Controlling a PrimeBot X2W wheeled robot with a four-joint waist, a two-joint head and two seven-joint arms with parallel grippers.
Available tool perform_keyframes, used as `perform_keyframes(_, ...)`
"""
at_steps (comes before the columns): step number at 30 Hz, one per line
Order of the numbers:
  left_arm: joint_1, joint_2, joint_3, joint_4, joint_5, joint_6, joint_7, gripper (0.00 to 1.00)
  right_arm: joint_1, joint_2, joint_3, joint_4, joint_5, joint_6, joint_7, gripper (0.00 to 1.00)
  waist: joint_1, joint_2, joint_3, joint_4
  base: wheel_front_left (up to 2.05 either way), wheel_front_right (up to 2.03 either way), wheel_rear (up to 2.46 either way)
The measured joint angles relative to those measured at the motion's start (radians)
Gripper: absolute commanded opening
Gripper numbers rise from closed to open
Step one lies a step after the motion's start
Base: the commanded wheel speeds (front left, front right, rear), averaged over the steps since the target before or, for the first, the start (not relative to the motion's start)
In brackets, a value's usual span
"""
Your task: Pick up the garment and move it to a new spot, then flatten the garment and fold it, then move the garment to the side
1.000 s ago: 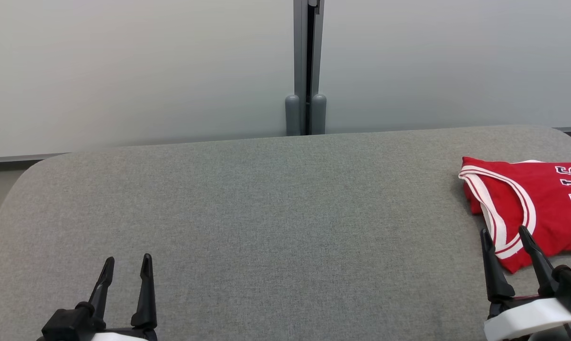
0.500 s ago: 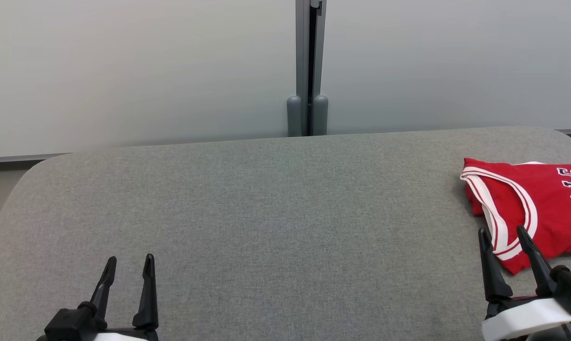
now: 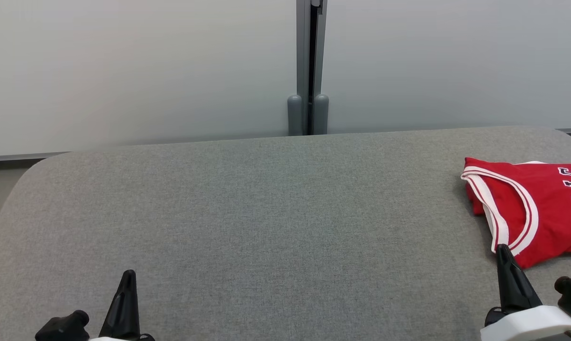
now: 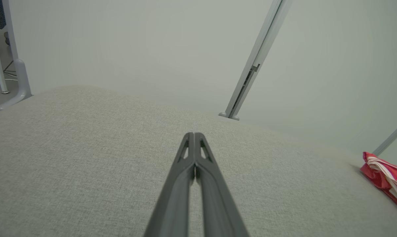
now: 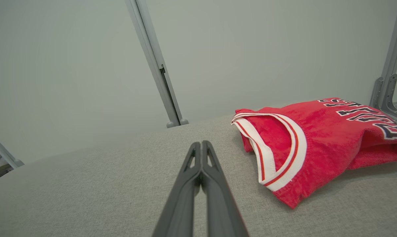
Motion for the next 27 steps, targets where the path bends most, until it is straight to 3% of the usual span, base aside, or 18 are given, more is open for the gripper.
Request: perform_keyframes(27,-0.062,0.002,0.022,0.002,-0.419,-0.008,0.106,0.0,-0.035,0.03,-0.052,0.0,0.411,0.0,0.11,0.0,0.0,0.0,0.012,0.0,0.0,0.0,0.0)
